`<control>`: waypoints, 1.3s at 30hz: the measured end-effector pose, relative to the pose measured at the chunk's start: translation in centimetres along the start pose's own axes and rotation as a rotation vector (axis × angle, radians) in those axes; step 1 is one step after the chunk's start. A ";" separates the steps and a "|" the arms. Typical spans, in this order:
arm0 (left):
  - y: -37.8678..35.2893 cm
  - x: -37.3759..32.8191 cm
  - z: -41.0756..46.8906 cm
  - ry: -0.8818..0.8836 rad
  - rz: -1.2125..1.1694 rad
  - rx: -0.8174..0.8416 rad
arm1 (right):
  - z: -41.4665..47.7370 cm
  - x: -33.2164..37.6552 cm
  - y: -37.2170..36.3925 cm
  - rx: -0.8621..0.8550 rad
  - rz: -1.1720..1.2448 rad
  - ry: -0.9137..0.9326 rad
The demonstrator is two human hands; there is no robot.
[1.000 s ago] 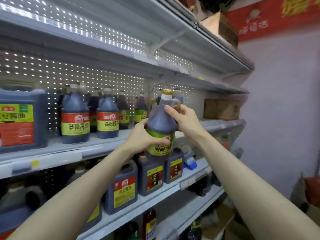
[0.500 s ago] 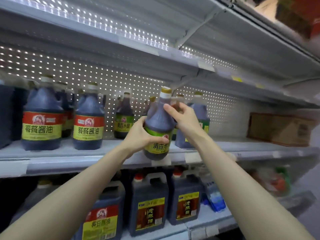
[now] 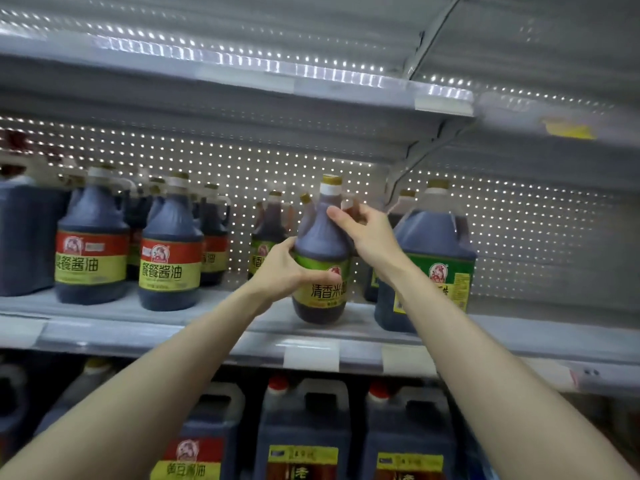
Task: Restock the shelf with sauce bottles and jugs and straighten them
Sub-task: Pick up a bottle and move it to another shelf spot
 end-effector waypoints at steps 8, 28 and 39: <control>-1.1 2.0 1.3 0.031 0.014 0.000 | 1.1 -2.6 0.9 -0.049 -0.021 -0.085; -1.6 4.4 0.4 0.103 -0.099 -0.156 | -5.2 -7.7 0.0 -0.056 0.170 -0.283; -1.8 4.2 0.4 0.066 -0.048 -0.148 | -5.2 -8.5 0.2 -0.053 0.085 -0.235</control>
Point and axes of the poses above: each hand's wrist, its own z-axis towards the middle knuckle, its own y-axis out of the back of the hand, x = y × z, the point moved 2 cm from there along z, towards the middle knuckle
